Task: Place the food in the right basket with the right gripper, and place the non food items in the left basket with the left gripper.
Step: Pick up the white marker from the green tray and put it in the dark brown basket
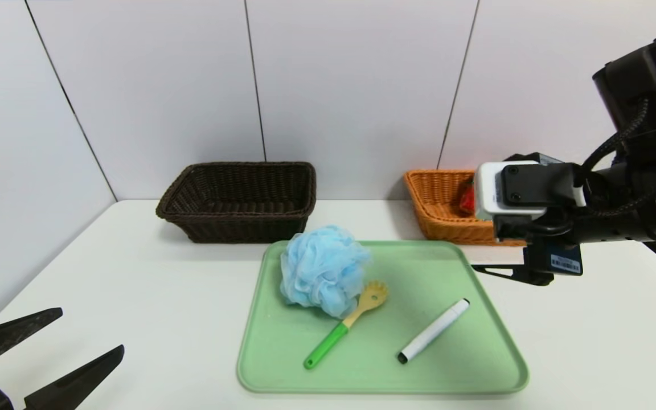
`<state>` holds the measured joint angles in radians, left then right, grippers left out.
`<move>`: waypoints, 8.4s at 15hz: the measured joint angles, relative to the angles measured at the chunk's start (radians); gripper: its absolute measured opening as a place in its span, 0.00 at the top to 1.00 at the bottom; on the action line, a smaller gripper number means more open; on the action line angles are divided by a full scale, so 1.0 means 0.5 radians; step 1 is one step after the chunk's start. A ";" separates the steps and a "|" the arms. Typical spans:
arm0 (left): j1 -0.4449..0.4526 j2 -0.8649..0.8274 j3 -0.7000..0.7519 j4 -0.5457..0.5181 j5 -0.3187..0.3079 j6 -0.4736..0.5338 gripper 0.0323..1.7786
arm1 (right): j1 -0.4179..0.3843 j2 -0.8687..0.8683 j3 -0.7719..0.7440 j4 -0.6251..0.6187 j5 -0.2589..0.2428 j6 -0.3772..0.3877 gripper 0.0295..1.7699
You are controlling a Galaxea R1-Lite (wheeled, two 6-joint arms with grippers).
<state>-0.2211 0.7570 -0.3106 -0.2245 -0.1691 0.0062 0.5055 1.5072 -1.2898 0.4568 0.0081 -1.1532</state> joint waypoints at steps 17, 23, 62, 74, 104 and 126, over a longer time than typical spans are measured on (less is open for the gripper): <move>-0.005 0.001 -0.016 0.006 -0.028 -0.003 0.05 | -0.002 0.379 -0.302 0.924 0.234 -0.255 0.04; -0.004 0.009 -0.020 0.009 -0.028 -0.002 0.05 | 0.020 0.718 -0.440 0.888 0.250 -0.262 0.04; -0.061 0.022 0.063 0.008 -0.034 -0.002 0.05 | -0.011 0.898 -0.533 0.781 0.248 -0.302 0.91; -0.055 0.022 0.047 0.002 -0.022 0.028 0.05 | 0.169 0.629 -0.667 -0.720 0.189 0.332 0.91; -0.055 0.004 0.120 0.004 -0.026 0.027 0.05 | 0.580 1.757 -1.354 -1.597 -0.578 1.793 0.91; -0.051 0.022 0.137 0.004 -0.028 0.031 0.05 | 0.519 1.676 -1.287 -1.629 -0.569 1.656 0.20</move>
<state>-0.2468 0.7681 -0.2419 -0.2226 -0.1832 0.0215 0.7649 2.3451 -1.9334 -0.3574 -0.2766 -0.3251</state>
